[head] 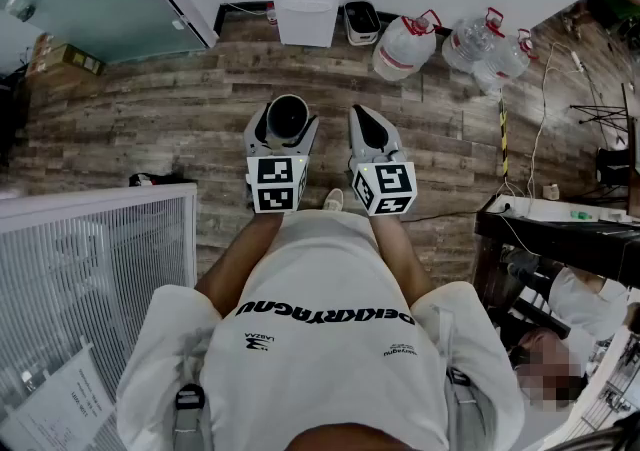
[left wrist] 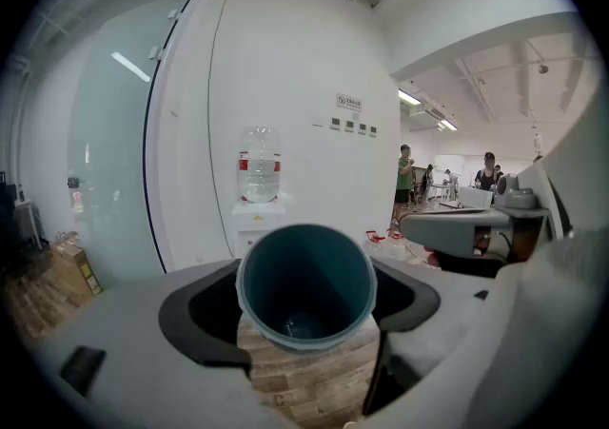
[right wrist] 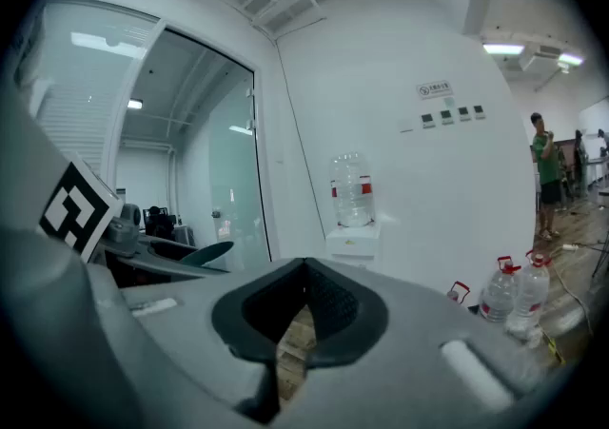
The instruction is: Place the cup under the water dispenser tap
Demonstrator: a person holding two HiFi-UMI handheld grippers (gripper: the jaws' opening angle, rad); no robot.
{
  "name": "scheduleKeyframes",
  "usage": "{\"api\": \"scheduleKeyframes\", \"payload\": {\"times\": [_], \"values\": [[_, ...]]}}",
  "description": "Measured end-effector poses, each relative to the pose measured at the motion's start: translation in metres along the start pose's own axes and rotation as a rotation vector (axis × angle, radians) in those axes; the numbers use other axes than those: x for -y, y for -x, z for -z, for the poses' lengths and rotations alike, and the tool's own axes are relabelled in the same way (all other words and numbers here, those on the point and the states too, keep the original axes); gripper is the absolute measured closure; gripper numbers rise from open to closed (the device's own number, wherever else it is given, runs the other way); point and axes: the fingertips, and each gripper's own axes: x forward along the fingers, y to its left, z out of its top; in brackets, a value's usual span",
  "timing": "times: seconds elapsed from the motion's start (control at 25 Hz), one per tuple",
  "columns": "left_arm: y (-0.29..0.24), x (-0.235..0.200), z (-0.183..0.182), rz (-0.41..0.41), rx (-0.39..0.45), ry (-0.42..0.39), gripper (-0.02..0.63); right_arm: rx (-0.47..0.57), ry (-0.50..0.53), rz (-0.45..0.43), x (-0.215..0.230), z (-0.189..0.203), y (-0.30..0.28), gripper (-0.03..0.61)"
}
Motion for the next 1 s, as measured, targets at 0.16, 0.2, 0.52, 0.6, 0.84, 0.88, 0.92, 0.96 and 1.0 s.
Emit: {"api": "scheduleKeyframes", "payload": {"times": [0.16,0.2,0.52,0.6,0.84,0.88,0.92,0.96,1.0], "values": [[-0.006,0.006,0.002,-0.008,-0.009,0.000,0.244,-0.002,-0.007,-0.009,0.009,0.002,0.000,0.580],[-0.007,0.007,0.002,-0.010,-0.012,0.001,0.244,-0.007,-0.007,-0.013,0.010,0.003,0.000,0.580],[-0.020,0.027,0.005,-0.028,-0.031,0.007,0.244,-0.015,0.004,-0.033,0.033,0.005,0.003,0.580],[-0.023,0.033,0.007,-0.035,-0.030,0.008,0.244,-0.016,0.005,-0.041,0.039,0.006,0.004,0.580],[-0.028,0.039,0.019,-0.069,-0.045,0.027,0.244,-0.027,-0.007,-0.066,0.053,0.017,0.000,0.580],[-0.028,0.039,0.021,-0.073,-0.049,0.029,0.244,-0.029,-0.012,-0.066,0.055,0.019,-0.002,0.580],[-0.028,0.039,0.023,-0.076,-0.052,0.031,0.244,-0.032,-0.016,-0.066,0.056,0.020,-0.003,0.580],[-0.028,0.038,0.025,-0.078,-0.053,0.032,0.244,-0.034,-0.020,-0.067,0.056,0.022,-0.005,0.580],[-0.028,0.037,0.026,-0.079,-0.054,0.033,0.244,-0.036,-0.022,-0.068,0.055,0.023,-0.007,0.580]]}}
